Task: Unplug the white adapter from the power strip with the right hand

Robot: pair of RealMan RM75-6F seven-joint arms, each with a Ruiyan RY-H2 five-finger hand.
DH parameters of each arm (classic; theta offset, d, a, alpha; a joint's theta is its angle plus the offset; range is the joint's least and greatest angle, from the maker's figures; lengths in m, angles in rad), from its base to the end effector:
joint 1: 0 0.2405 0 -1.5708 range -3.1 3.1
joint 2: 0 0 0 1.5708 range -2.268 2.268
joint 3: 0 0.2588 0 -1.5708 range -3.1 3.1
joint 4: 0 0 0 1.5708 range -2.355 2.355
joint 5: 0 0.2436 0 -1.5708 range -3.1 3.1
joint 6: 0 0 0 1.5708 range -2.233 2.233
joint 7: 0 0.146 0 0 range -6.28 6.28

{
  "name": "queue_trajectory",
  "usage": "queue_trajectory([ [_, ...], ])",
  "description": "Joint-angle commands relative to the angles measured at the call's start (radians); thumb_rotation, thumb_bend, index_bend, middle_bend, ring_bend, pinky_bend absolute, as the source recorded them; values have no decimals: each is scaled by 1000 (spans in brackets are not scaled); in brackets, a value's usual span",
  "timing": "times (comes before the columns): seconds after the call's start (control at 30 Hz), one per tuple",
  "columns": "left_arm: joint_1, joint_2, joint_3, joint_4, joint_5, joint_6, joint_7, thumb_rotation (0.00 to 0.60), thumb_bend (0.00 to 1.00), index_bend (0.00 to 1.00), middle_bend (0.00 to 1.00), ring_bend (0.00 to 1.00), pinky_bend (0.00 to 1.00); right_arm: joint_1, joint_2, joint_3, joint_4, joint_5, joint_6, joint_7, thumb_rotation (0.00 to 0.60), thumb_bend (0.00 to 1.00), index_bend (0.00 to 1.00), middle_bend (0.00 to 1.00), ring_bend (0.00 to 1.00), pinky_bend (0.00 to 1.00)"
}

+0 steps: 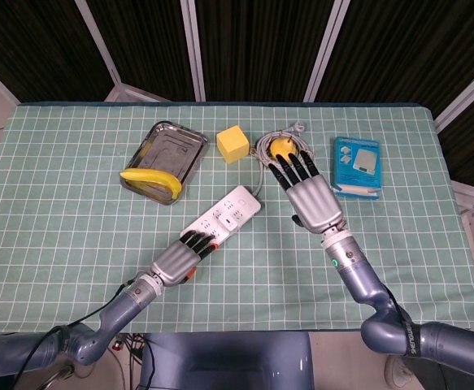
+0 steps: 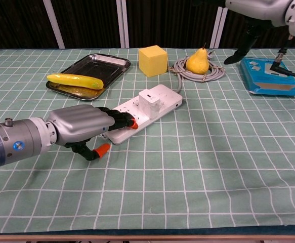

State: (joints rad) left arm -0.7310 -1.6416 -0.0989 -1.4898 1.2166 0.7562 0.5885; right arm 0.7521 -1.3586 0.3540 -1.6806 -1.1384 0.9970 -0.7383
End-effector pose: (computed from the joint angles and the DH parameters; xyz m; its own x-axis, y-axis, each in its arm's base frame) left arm -0.1361 0.2935 -0.1163 0.7010 0.3152 0.6397 0.6525 -0.6455 -0.3969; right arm -0.0884 -0.3808 0.0366 0.6528 0.0963 0.7514 -0.6579 -0.4196 0.6254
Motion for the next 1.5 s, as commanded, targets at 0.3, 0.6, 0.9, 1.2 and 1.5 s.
queue_trajectory([
  [0.3,-10,-17,23,33,-13,7,-15,600,583,97,36,0,122,134,-48,-66,153,-124,-181,90,600,129,16,73,98,190],
  [0.6,-18,-23,35,41,-15,17,-26,600,582,97,36,0,122,187,-145,-112,242,-165,-249,216,600,128,88,135,165,248],
  [0.9,-23,-16,43,39,-10,26,-44,600,583,97,37,0,122,221,-261,-126,369,-167,-260,287,600,128,152,174,195,271],
  [1.2,-29,-2,53,44,-4,28,-66,600,583,97,41,0,122,228,-348,-155,506,-184,-249,358,600,128,204,197,223,289],
  [1.5,-33,-6,62,58,-5,26,-83,600,583,97,45,0,122,241,-406,-159,596,-195,-239,408,600,127,225,204,223,289],
])
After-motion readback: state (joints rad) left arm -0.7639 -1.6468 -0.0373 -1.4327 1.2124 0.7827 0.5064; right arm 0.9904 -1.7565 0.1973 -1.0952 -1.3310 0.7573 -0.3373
